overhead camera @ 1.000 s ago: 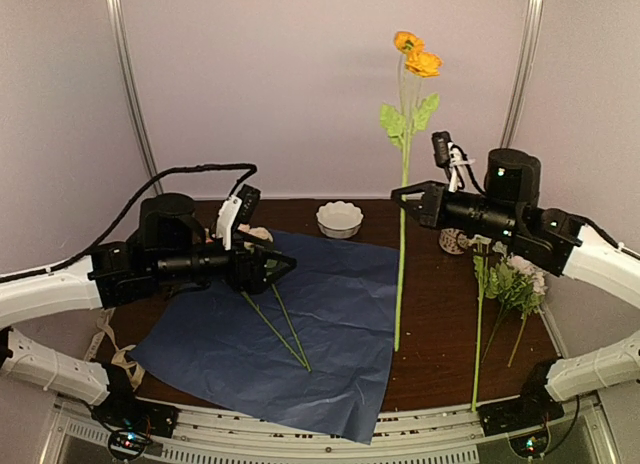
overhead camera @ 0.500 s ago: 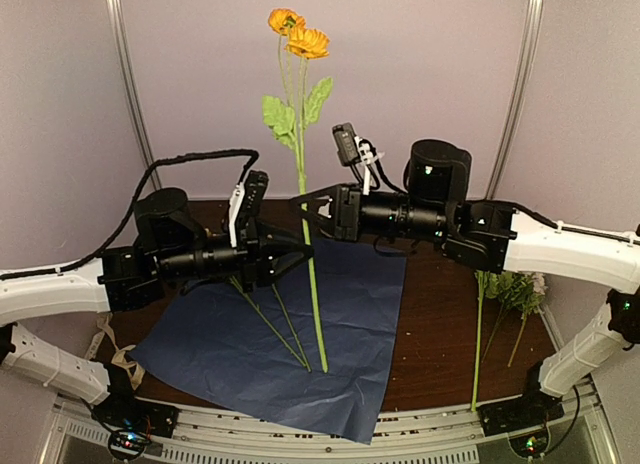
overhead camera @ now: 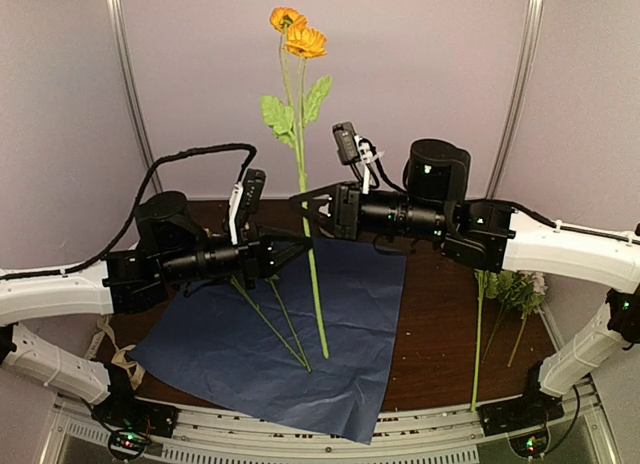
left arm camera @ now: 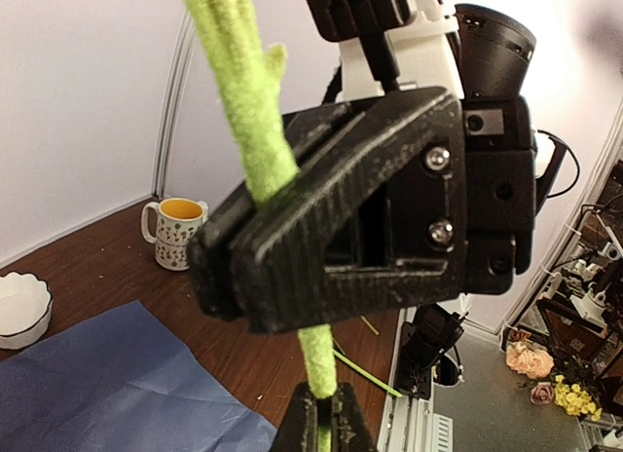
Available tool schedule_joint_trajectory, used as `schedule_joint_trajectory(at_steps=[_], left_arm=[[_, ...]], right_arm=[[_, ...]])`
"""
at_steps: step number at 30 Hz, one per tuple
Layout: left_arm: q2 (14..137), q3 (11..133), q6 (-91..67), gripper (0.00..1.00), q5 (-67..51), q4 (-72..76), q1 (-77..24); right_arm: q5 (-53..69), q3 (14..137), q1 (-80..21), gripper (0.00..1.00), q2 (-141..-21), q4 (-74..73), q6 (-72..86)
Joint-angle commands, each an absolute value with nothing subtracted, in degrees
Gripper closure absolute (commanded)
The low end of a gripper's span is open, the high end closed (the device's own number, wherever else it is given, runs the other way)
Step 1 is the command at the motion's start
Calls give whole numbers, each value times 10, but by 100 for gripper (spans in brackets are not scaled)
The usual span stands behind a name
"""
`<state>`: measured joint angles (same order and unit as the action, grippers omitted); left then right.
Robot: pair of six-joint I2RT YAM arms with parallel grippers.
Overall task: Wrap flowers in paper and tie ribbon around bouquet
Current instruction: Pass from the right arm to the left, then place the fake flower on the flattened wrapping paper.
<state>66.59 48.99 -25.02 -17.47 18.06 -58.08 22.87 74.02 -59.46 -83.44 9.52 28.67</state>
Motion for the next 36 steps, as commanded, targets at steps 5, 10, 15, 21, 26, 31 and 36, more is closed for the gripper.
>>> schedule_joint_trajectory(at_steps=[5,10,15,21,26,31,36], left_arm=[[648,460,-329,100,-93,209,-574],[644,407,-471,100,-58,185,-504],[671,340,-609,100,-60,113,-410],[756,301,-652,100,-99,149,-373],[823,325,-655,100,-116,160,-368],[865,339,-670,100,-132,185,-364],[896,355,-673,100,-148,188,-361]], right_arm=[[119,767,-583,34,-818,-1,264],[42,758,-555,27,-793,-69,263],[-16,741,-526,27,-767,-129,263],[-50,714,-501,27,-744,-179,272],[-49,692,-483,27,-737,-189,285],[-53,686,-477,27,-732,-197,284],[-70,685,-465,27,-730,-224,291]])
